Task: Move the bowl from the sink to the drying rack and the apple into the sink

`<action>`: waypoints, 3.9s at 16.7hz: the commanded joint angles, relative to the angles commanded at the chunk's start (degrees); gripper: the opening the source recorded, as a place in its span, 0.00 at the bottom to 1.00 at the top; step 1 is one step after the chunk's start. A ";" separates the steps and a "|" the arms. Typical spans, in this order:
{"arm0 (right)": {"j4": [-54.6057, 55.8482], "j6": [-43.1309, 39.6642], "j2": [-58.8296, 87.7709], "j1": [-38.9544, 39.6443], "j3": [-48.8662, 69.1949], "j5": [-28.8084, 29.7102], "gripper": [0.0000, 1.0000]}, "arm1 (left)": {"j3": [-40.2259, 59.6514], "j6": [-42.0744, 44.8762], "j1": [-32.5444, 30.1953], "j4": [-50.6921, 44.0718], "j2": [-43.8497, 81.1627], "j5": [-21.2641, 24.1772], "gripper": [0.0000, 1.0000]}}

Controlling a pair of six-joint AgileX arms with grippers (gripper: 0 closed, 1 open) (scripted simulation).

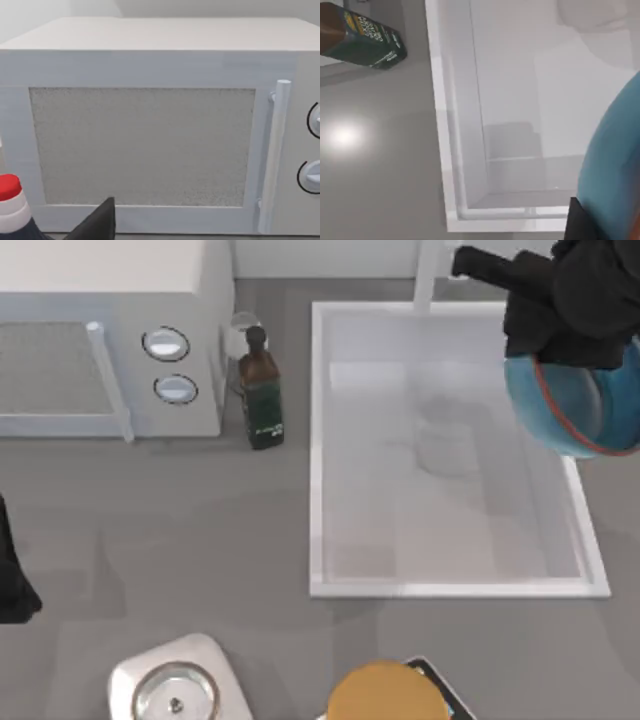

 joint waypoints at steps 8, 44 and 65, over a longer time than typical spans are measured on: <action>45.75 -23.76 -12.95 -32.40 -5.43 -14.40 0.00 | 0.00 0.00 0.00 0.00 0.00 0.00 1.00; 108.91 -36.60 8.79 -43.84 -38.58 -14.37 0.08 | 0.00 0.00 0.00 0.00 0.00 0.00 1.00; 108.90 -36.60 8.78 -43.94 -38.57 -14.38 1.00 | 0.00 0.00 0.00 0.00 0.00 0.00 1.00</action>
